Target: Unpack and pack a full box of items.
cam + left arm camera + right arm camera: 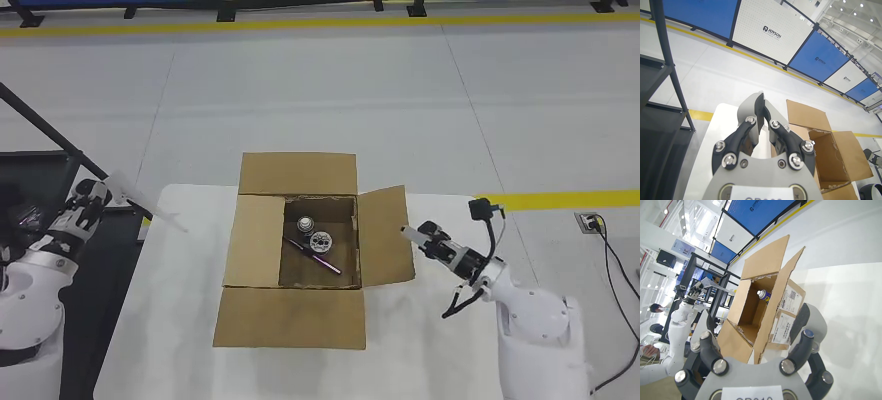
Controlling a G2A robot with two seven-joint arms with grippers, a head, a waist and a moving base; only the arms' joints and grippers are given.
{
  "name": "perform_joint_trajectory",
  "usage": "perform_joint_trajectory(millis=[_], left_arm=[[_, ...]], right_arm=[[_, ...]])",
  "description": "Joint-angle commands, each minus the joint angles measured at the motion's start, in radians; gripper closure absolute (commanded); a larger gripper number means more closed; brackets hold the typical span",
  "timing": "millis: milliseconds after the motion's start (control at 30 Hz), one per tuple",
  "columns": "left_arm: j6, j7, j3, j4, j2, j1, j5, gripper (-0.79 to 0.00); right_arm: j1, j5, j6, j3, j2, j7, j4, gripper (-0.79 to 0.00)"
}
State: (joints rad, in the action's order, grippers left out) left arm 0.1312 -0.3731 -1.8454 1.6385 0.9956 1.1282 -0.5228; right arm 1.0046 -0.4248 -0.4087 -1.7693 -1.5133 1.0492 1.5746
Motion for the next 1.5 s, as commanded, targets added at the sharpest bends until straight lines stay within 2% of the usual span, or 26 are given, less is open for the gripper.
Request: perform_joint_trajectory(millis=[0,233,367,467,633,933,1100,1267,1467], left_arm=[[-0.006,0.003,0.000,0.001,0.000,0.004,-0.001,0.000],[-0.017,0.018,0.009,0.015,0.001,0.020,0.001,0.000],[-0.022,0.028,0.005,0.027,0.002,0.034,0.009,0.000],[-0.022,0.036,-0.001,0.035,0.002,0.050,0.015,0.000],[-0.024,0.051,-0.020,0.044,0.003,0.079,0.031,0.000],[-0.023,0.059,-0.046,0.055,0.003,0.113,0.047,0.000],[-0.022,0.053,-0.049,0.059,0.002,0.118,0.046,0.000],[-0.013,0.040,-0.041,0.062,0.000,0.111,0.037,0.000],[-0.006,0.031,-0.039,0.056,-0.001,0.101,0.038,0.000]], right_arm=[[-0.017,0.045,-0.044,0.017,0.005,0.025,-0.013,-0.785],[-0.090,0.152,-0.158,0.155,0.016,0.090,-0.035,-0.785],[-0.160,0.119,-0.154,0.279,0.013,0.088,-0.054,-0.785],[-0.230,0.051,-0.120,0.381,0.005,0.044,-0.098,-0.785],[-0.353,0.005,-0.082,0.531,-0.014,-0.013,-0.242,-0.785],[-0.539,-0.011,-0.054,0.703,-0.057,-0.140,-0.608,-0.785],[-0.564,0.046,-0.178,0.721,-0.065,-0.205,-0.654,-0.785],[-0.546,0.062,-0.200,0.708,-0.056,-0.225,-0.635,-0.785],[-0.456,0.164,-0.427,0.638,-0.024,-0.218,-0.483,-0.785]])
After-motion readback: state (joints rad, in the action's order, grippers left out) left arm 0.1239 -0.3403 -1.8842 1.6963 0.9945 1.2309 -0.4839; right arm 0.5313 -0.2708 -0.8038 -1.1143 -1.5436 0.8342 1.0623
